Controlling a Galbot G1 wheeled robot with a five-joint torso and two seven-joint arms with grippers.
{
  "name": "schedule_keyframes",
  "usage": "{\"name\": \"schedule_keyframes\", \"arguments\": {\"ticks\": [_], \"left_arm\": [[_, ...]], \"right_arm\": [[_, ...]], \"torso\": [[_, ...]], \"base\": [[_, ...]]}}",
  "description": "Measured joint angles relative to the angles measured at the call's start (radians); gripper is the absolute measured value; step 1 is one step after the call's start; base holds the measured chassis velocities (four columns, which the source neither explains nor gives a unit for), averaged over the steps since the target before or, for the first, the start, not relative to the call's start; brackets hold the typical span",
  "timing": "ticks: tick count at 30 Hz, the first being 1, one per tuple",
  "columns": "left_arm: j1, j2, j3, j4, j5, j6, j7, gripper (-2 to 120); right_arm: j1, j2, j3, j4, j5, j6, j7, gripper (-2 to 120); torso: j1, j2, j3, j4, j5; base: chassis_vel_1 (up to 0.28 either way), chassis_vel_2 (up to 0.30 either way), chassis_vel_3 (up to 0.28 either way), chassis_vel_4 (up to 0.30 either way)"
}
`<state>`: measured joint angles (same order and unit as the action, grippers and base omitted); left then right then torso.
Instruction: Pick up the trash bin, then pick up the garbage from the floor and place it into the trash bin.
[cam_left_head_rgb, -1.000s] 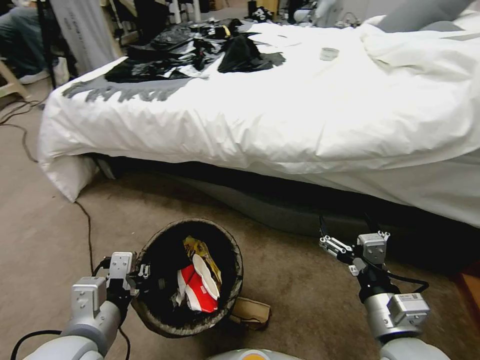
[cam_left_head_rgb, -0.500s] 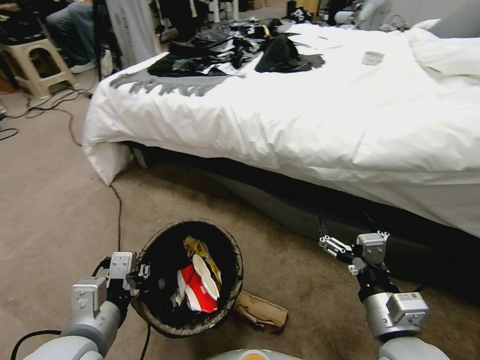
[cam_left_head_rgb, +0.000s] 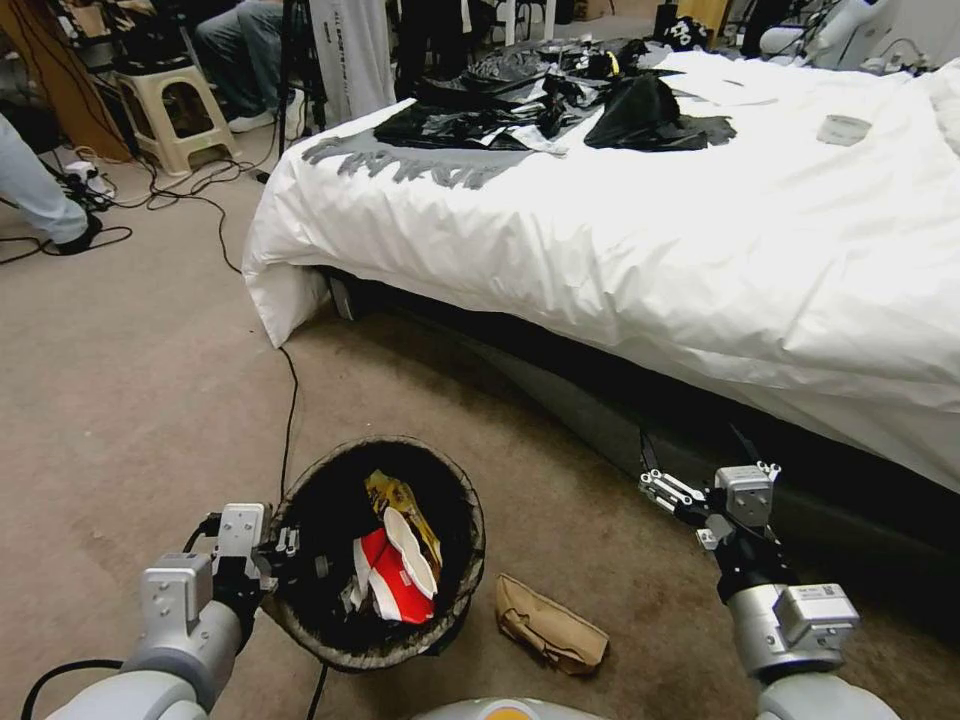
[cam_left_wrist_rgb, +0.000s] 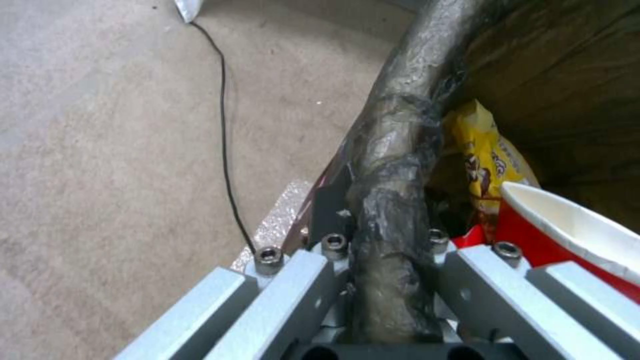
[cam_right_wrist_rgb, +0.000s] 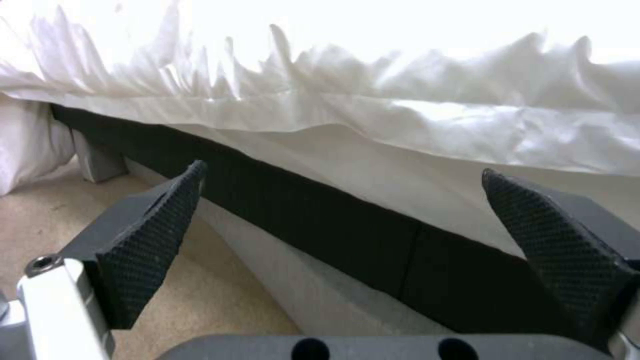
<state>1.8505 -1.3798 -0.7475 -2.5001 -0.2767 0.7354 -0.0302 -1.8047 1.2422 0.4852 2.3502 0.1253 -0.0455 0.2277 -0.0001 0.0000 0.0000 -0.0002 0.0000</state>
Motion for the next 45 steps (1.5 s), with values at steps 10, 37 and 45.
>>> {"name": "schedule_keyframes", "arguments": {"ticks": [10, 37, 45], "left_arm": [[-0.002, 0.004, 0.0, 0.0, -0.003, 0.0, 0.0, 1], [-0.005, 0.006, -0.002, 0.0, -0.01, 0.0, 0.0, 1], [-0.005, 0.005, -0.003, 0.0, -0.01, 0.0, 0.0, 1]], "right_arm": [[-0.002, 0.007, -0.003, 0.005, -0.001, -0.025, 0.011, 100], [-0.002, 0.011, -0.01, 0.008, -0.011, -0.032, 0.013, 100], [-0.001, 0.011, -0.011, 0.006, -0.011, -0.031, 0.014, 100]], "torso": [[0.0, 0.0, 0.0, 0.0001, 0.0], [0.0, 0.0, 0.0, 0.0003, -0.0001], [0.0, 0.0, 0.0, 0.0001, -0.0001]], "base": [[0.0, 0.0, 0.0, 0.0], [0.055, -0.051, -0.059, 0.058], [0.069, -0.076, -0.078, 0.062]]}}
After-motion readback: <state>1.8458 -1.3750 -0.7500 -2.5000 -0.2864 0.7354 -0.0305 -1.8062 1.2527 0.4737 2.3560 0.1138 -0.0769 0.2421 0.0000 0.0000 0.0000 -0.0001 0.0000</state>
